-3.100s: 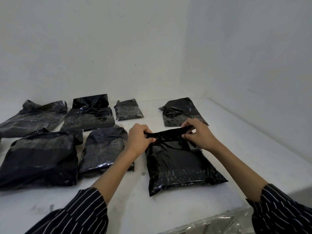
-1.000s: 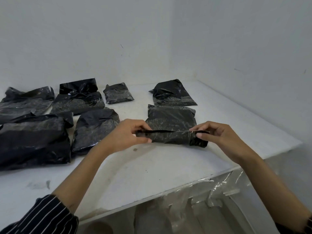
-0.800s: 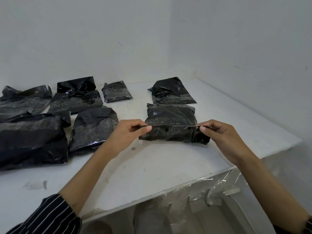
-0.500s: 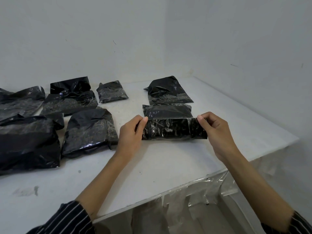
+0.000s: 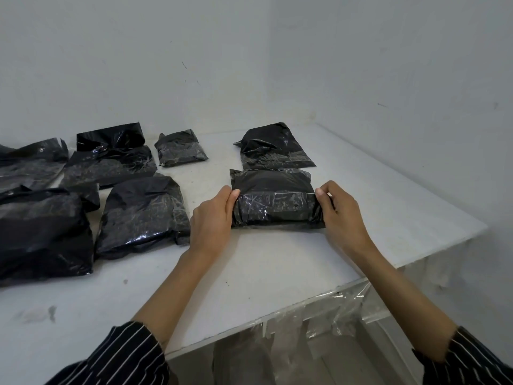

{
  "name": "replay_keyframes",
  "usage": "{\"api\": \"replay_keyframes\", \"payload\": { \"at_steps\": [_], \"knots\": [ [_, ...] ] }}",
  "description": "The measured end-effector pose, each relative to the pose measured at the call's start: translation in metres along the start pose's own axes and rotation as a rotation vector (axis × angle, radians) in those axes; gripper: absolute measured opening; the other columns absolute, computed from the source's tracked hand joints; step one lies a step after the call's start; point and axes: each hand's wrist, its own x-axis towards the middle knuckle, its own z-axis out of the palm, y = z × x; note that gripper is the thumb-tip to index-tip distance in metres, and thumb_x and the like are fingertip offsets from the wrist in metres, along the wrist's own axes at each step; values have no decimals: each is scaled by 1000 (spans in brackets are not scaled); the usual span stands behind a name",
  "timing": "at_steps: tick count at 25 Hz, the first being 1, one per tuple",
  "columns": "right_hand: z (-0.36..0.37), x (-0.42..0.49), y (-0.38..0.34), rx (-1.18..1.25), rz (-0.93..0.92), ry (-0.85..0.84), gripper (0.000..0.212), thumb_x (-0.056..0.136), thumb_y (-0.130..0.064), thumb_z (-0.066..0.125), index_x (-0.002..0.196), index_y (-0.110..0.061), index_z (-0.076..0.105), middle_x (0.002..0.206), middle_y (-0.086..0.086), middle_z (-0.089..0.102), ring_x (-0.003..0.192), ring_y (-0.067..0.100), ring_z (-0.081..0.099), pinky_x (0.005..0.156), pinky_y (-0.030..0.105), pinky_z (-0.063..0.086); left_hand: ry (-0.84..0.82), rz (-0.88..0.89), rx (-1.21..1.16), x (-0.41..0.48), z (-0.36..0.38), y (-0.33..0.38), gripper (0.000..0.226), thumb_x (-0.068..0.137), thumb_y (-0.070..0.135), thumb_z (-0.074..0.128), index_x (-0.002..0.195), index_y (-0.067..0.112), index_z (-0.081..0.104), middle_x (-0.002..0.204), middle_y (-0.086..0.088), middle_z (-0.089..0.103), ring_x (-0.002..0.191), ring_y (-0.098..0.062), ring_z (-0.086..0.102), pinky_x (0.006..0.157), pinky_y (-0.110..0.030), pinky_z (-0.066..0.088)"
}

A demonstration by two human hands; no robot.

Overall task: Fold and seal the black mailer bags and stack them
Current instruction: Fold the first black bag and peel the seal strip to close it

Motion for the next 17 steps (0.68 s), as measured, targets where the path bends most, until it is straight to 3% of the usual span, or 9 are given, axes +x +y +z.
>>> {"api": "replay_keyframes", "payload": {
  "at_steps": [7,10,12,14,17],
  "knots": [
    [-2,3,5,-139,93,-107,30,99,-22,45,76,-3,47,58,2,44,53,18,31,51,28,24,-198,-91,225,9,3,1,37,100,39,33,76,12,42,66,-2,50,66,-28,49,60,-32,34],
    [-3,7,4,-167,136,-133,29,99,-24,47,75,-7,48,58,0,46,52,15,35,52,29,29,-282,-283,90,16,0,2,38,97,37,44,71,11,48,66,-3,50,69,-26,50,61,-30,37],
    [-3,7,4,-166,146,-131,29,98,-25,49,75,-7,49,58,1,48,52,16,37,52,29,30,-268,-383,-16,19,-4,3,28,97,29,46,81,7,51,77,-8,55,73,-26,52,66,-33,41],
    [-3,5,3,-155,148,-125,29,97,-26,50,76,-6,50,54,-1,45,49,12,35,50,25,28,-146,-258,54,19,-6,7,19,97,27,46,94,10,54,94,-8,56,85,-24,54,74,-35,42],
    [-2,3,3,-122,144,-115,28,96,-25,52,77,-4,52,48,-4,40,41,9,33,46,20,27,-90,135,65,20,-6,19,20,92,36,54,98,20,65,104,5,53,96,-9,44,87,-26,24]
  ]
}}
